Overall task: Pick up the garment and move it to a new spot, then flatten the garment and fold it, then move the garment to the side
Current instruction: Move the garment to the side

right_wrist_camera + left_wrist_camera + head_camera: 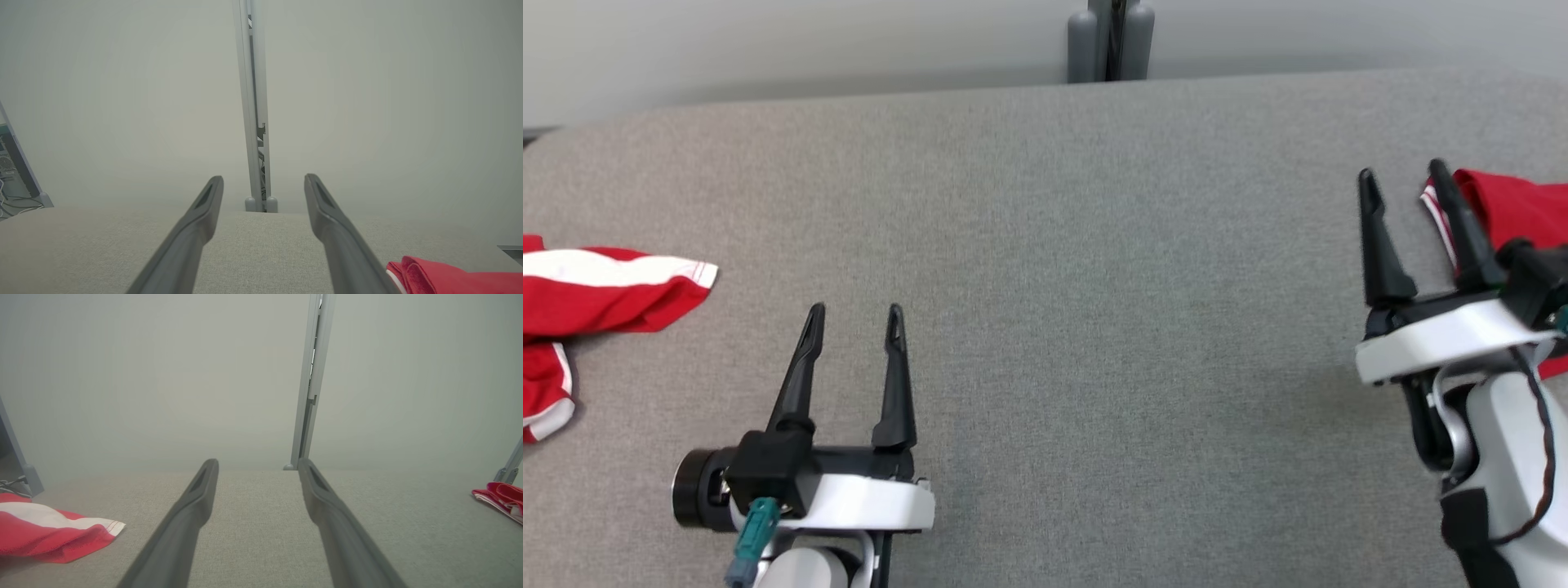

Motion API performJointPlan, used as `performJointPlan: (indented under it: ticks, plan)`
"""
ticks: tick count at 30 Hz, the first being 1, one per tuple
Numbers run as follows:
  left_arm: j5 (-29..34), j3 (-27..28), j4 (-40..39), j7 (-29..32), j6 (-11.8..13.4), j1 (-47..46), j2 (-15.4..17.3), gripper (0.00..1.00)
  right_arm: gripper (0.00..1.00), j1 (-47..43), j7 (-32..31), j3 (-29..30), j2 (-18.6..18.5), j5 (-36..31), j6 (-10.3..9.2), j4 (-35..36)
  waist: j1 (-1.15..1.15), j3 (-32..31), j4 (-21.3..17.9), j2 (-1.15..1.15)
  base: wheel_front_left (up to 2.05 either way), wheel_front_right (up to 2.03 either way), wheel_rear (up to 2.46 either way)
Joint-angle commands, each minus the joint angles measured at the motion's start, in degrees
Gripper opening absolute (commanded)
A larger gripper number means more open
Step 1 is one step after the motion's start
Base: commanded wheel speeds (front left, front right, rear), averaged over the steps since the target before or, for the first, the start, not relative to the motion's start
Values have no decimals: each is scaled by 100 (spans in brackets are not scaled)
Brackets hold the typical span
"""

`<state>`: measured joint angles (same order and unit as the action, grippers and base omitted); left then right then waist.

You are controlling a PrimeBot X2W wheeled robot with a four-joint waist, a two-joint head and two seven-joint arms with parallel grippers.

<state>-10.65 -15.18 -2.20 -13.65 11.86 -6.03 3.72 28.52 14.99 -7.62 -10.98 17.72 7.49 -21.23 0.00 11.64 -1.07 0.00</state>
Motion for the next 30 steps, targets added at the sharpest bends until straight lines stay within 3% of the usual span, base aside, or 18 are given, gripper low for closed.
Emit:
performJointPlan:
  ticks: [1, 11, 30]
  plan:
    - [-144, 120, 141, -62, 21, 107, 13, 100, 100, -247, 22, -101, 41, 61, 2, 269, 0, -310, -58, 0, 0, 0, 0]
    - [-688, 590, 811, -160, -161, 586, -40, 100, 100, -1672, 22, -184, 472, 164, 2, 882, 0, -1042, -182, 0, 0, 0, 0]
    - [485, 844, 525, -157, -379, 1368, -70, 100, 100, -2930, 22, 70, 652, -172, 2, 1426, 0, -1594, -193, 0, 0, 0, 0]
